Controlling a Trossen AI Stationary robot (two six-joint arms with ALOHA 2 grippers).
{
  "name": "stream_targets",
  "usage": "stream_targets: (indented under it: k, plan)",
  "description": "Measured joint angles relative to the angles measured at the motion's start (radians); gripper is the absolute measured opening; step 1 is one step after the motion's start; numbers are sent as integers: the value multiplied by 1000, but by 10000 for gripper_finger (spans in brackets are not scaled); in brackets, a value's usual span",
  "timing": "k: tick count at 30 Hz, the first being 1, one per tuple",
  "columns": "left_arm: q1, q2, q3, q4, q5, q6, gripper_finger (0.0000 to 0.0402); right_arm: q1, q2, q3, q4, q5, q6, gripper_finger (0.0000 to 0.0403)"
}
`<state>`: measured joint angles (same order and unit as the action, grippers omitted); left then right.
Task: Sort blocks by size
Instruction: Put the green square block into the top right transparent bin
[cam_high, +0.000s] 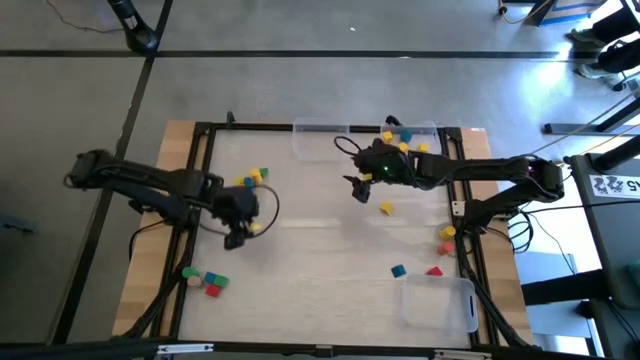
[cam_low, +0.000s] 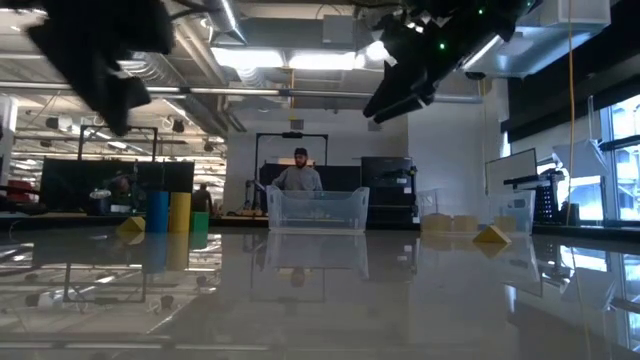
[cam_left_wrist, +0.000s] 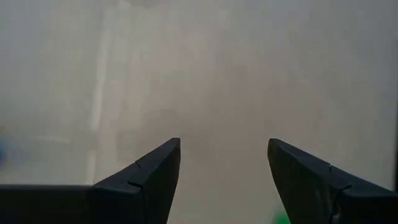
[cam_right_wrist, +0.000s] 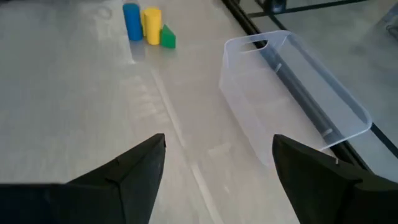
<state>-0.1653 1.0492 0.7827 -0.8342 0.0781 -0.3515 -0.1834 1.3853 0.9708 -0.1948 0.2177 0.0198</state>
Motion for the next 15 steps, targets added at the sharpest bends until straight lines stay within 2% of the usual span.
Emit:
stream_targets:
  k: [8,15]
  plan:
    - [-245,0,-64,43,24,-232,225,1,0,-102,95,0,22,294]
    - [-428,15,-111,117,19,-447,183,1,0,-143,100,0,59,294]
